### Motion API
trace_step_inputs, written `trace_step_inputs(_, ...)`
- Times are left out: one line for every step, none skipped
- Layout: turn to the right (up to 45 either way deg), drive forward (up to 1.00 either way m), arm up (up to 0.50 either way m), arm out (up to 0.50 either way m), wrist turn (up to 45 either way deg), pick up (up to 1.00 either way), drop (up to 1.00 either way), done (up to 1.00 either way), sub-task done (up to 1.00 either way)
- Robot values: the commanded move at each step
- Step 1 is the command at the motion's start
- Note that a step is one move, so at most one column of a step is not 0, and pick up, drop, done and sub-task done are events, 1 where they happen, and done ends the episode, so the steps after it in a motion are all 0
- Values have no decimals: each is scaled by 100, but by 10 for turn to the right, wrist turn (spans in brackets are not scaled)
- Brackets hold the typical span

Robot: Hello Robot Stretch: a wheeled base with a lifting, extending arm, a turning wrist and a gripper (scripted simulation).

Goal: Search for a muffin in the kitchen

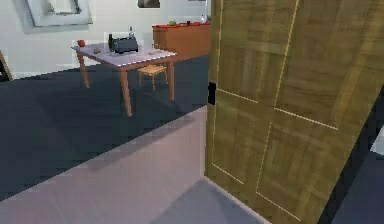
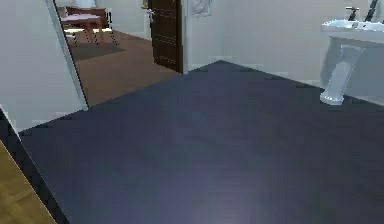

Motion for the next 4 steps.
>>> trace_step_inputs(-270, 0, 0, 0, 0, 0, 0, 0, 0)
trace_step_inputs(0, 100, 0, 0, 0, 0, 0, 0, 0)
trace_step_inputs(-60, 0, 0, 0, 0, 0, 0, 0, 0)
trace_step_inputs(0, 40, 0, 0, 0, 0, 0, 0, 0)
